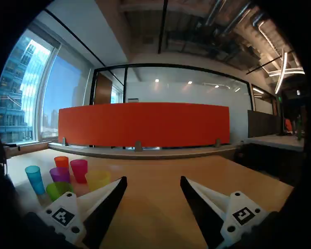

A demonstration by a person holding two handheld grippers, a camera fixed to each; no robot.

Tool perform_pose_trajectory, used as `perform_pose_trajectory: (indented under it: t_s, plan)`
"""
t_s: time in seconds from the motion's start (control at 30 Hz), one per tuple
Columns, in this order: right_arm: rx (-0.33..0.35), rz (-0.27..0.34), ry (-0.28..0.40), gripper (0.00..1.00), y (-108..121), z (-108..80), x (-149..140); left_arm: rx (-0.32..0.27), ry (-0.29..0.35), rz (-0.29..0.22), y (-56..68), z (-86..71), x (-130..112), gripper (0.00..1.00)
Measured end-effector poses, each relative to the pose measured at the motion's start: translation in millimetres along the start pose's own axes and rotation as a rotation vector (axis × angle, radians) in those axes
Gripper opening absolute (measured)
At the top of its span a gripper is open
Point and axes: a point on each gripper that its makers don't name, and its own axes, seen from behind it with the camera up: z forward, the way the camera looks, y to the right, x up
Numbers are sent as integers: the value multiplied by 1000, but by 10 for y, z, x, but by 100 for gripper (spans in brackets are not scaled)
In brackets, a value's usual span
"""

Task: Pour water

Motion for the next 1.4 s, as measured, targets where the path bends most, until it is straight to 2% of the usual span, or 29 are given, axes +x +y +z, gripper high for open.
perform_pose_trajectory:
  t_s: [0.27, 0.47, 0.67, 0.77, 0.97, 1.17, 1.4]
  plan:
    - [0, 0, 1, 99, -7, 5, 3, -1, 0, 0, -4, -12, 16, 94]
    - [0, 1, 2, 99, -7, -3, 10, -20, 6, 9, 45, 2, 26, 94]
    - [-10, 12, -7, 99, 43, -28, 13, -24, 45, 60, 93, 21, 261, 94]
    - [-8, 35, -11, 99, 70, -45, 100, -40, 42, 72, 146, 61, 382, 94]
    - [-12, 47, -22, 99, 161, -47, 433, -61, 21, 66, 208, 127, 650, 94]
    - [4, 39, -30, 99, 177, -28, 819, -75, 3, 64, 212, 179, 921, 94]
    - [33, -1, -28, 99, 122, 0, 1250, -88, 8, 50, 186, 209, 1302, 94]
